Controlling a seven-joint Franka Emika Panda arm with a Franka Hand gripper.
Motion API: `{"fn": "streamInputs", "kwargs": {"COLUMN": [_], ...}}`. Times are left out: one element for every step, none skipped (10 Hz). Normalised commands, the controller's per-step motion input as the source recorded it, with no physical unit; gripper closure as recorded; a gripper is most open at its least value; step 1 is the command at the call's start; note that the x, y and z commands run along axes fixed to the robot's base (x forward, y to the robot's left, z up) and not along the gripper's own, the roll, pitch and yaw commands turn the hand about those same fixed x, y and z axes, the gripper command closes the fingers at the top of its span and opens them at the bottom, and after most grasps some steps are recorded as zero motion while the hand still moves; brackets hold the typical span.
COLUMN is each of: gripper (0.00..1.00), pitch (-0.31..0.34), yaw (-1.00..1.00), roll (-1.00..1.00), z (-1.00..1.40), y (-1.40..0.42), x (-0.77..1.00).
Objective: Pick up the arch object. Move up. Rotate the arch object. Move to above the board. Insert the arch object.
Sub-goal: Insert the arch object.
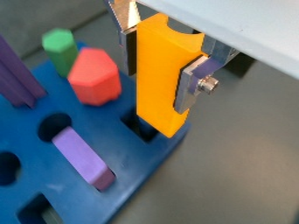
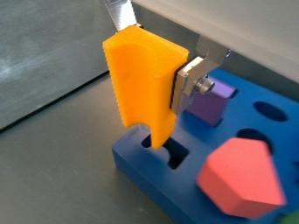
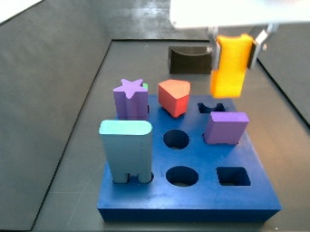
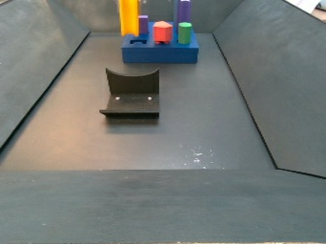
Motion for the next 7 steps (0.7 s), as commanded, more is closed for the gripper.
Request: {"fn": "streamInputs", "kwargs": {"gripper": [1.00, 1.00, 1.00, 1.00, 1.00, 1.00, 1.00], "pitch": [0.331, 0.477, 0.444, 0.467, 0.459, 0.253, 0.000], "yaw": [0.02, 0.09, 0.13, 0.04, 0.00, -0.12, -0.05], "roll": [0.20, 0.39, 0.44, 0.43, 0.37, 0.24, 0.06], "z": [-0.06, 0.13, 0.13, 0.12, 0.00, -0.09, -0.17], "y": [-0.07, -0.23, -0.19, -0.21, -0.25, -0.22, -0.01], "x": [0.17, 0.02, 0.04, 0.15, 0.20, 0.00, -0.18]}}
